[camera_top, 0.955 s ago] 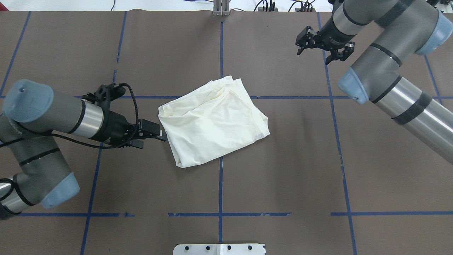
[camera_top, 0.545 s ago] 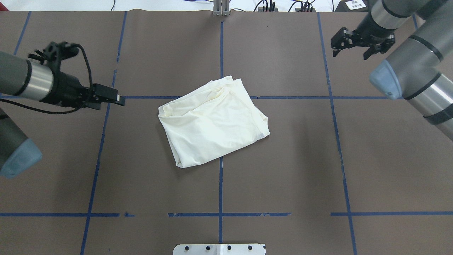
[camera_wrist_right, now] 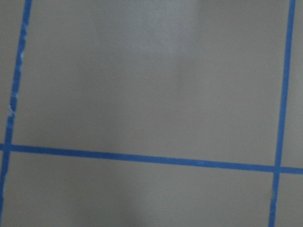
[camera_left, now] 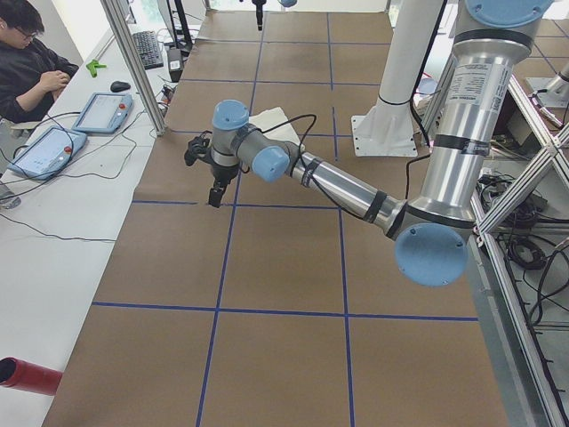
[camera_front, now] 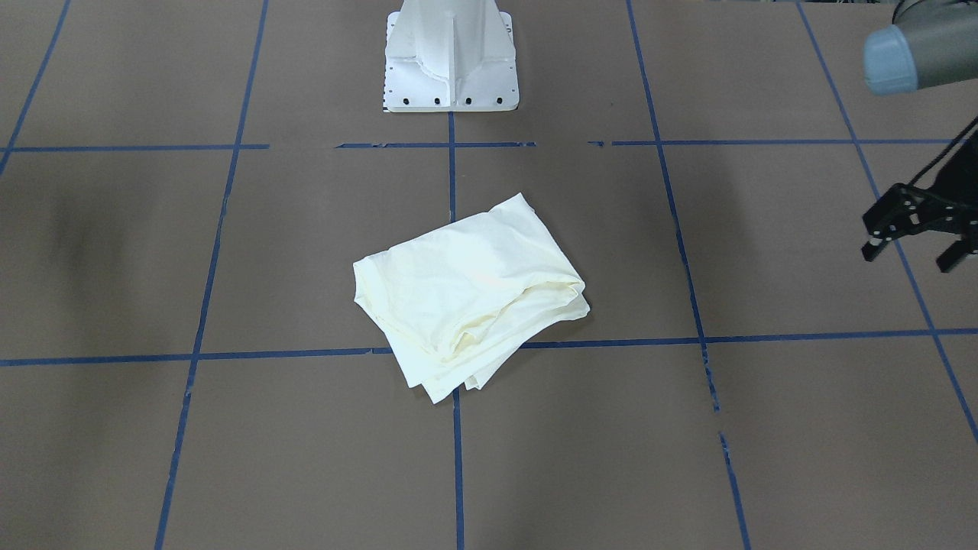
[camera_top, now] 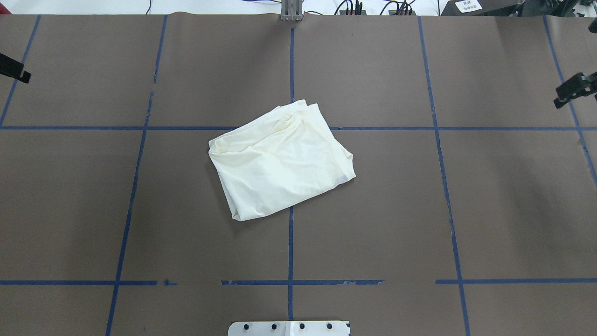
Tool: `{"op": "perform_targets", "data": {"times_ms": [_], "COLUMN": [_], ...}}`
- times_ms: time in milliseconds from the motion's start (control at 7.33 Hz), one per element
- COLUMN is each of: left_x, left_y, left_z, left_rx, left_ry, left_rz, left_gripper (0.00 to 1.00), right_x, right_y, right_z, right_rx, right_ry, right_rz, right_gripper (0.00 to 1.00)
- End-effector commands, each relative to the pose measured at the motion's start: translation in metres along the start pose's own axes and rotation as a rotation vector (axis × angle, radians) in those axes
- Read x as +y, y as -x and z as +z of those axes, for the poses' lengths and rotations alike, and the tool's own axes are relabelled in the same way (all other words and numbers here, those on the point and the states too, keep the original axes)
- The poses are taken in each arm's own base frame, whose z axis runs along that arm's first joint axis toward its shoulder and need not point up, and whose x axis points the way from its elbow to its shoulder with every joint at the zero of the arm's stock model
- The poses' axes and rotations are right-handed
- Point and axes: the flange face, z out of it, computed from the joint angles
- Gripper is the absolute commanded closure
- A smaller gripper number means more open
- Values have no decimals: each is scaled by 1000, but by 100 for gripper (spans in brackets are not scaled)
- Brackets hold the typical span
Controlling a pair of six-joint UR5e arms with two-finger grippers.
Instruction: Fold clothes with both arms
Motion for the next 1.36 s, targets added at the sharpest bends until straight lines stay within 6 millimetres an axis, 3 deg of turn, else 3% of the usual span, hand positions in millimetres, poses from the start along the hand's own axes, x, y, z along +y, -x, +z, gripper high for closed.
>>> {"op": "perform_targets", "data": {"times_ms": [0, 136, 273, 545, 682, 818, 955, 1091, 1227], "left_x": [34, 58, 95, 107, 109, 118, 129, 146, 146], "left_y": [92, 123, 139, 161, 170, 192, 212, 227, 229], "left_z": [1, -6, 0, 4, -6, -10, -7, 11, 15], "left_rx": [-51, -54, -16, -7, -19, -35, -44, -43, -44], "left_ry": [63, 71, 96, 92, 75, 76, 91, 133, 140], "left_rz": [133, 175, 131, 25, 11, -35, -79, -114, -122], "left_gripper": [0, 0, 0, 0, 0, 0, 0, 0, 0], "right_x": [75, 95, 90, 82, 90, 94, 95, 100, 106], "right_y": [-100, -118, -118, -115, -120, -121, -120, -123, -131], "right_z": [7, 11, 12, 5, -7, -7, -7, -7, -10], "right_rx": [-58, -77, -78, -77, -79, -85, -108, -132, -133], "right_ry": [32, 44, 43, 25, -3, -1, 0, 5, -3], "right_rz": [3, 53, 59, 38, 58, 70, 105, 136, 153], "right_gripper": [0, 0, 0, 0, 0, 0, 0, 0, 0]}}
